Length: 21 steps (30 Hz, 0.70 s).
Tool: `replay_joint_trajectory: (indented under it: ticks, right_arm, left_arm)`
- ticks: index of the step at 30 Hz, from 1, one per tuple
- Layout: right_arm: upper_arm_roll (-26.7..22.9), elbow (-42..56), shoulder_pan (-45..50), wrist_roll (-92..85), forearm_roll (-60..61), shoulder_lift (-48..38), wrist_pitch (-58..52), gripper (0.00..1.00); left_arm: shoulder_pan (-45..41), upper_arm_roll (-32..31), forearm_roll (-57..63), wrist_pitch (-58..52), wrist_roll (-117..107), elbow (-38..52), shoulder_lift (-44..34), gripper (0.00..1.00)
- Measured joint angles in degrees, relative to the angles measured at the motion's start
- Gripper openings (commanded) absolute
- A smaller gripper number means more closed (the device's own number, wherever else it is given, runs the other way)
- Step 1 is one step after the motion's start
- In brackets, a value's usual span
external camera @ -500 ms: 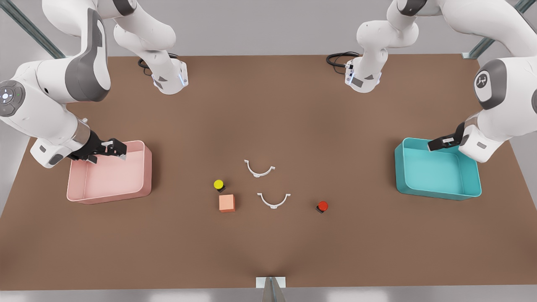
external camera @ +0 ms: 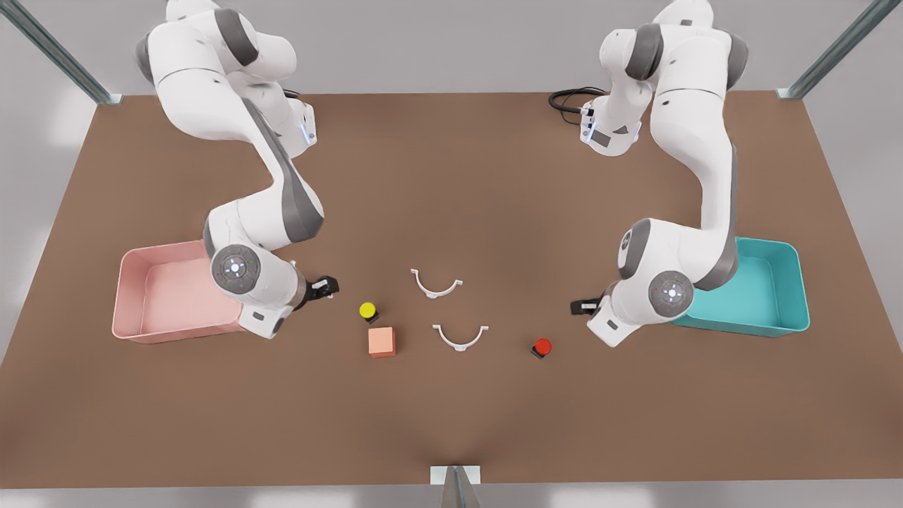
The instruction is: Place the red button in the blue storage box with the left arm, and place the yellow button in the pink storage box with the right arm
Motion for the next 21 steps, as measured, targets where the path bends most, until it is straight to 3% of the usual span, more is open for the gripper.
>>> replay_joint_trajectory:
  ticks: [6, 13, 21]
  right_arm:
    - [0.68, -15.7, 0.96, 3.92, -0.29, -0.68, 11.62, 1.0]
    - [1.07, -11.95, 2.25, 10.12, -0.36, 5.98, 19.88, 1.0]
    - [1.74, -15.75, 3.5, 16.23, -0.92, 6.65, 23.12, 1.0]
  left_arm:
    - [-2.73, -0.03, -0.41, 16.13, -9.43, 1.81, 9.44, 1.0]
    - [-5.2, -0.08, -0.51, 29.1, -17.77, 2.52, 14.31, 1.0]
    - [-5.82, 0.01, -0.65, 31.97, -23.99, 1.91, 14.83, 1.0]
